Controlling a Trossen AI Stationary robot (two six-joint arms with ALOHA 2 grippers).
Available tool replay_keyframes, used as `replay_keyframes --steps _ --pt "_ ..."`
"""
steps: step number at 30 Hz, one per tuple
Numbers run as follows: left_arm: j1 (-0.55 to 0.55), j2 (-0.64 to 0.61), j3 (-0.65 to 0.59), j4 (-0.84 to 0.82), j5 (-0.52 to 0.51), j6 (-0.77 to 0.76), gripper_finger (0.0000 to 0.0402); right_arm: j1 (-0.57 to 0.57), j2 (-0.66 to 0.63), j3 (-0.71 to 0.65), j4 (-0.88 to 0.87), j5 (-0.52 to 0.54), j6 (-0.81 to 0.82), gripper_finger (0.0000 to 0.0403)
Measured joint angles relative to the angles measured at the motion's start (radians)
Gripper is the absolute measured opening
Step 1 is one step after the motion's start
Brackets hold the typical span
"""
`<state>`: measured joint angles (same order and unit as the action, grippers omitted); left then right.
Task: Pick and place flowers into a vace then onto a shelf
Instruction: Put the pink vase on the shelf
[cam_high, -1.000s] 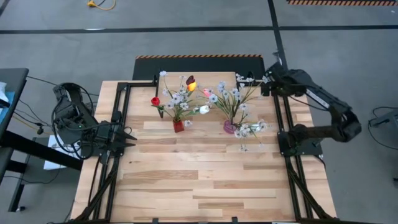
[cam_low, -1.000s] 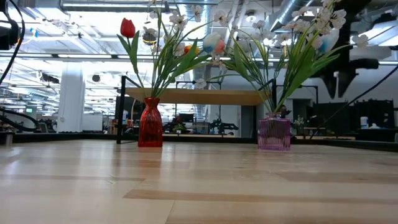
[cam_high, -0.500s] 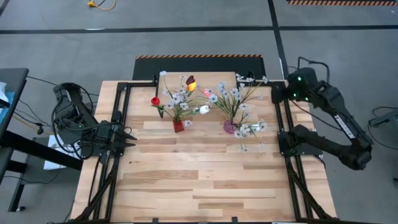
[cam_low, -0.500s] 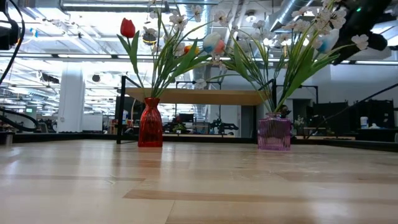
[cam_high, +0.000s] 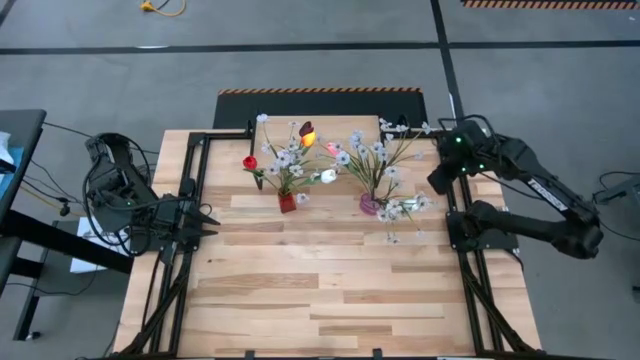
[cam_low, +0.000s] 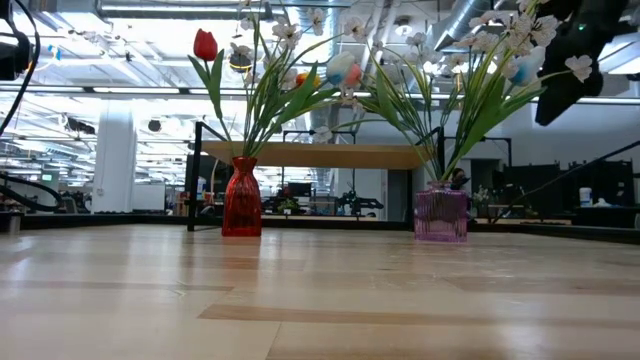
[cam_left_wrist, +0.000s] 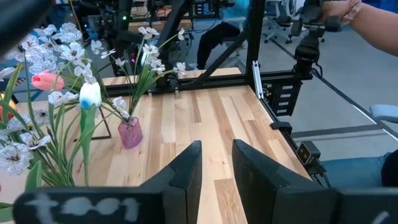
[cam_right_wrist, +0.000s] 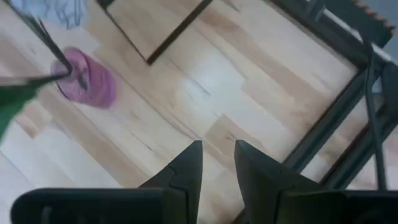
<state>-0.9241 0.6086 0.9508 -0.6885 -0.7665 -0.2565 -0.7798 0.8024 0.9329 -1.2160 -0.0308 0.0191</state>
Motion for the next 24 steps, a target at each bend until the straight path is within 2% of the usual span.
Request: replay_keyframes --steps 4,10,13,19,24 --pt "0.000 0.000 0.000 -0.008 0.000 0.000 0.0080 0.011 0.002 0.001 0.019 0.002 -0.103 0.0087" --pt "0.000 0.000 0.000 -0.012 0.000 0.001 0.0080 0.059 0.004 0.001 0.083 -0.078 -0.118 0.0087" --pt "0.000 0.000 0.000 -0.018 0.000 0.001 0.0080 0.084 0.004 0.001 0.114 -0.077 -0.066 0.0087" --pt "0.000 0.000 0.000 -0.033 -0.006 0.003 0.0080 0.123 0.026 0.002 0.123 -0.076 0.211 0.0087" --pt "0.000 0.000 0.000 -0.033 -0.008 0.014 0.0080 0.144 0.049 0.002 0.121 -0.076 0.218 0.0087"
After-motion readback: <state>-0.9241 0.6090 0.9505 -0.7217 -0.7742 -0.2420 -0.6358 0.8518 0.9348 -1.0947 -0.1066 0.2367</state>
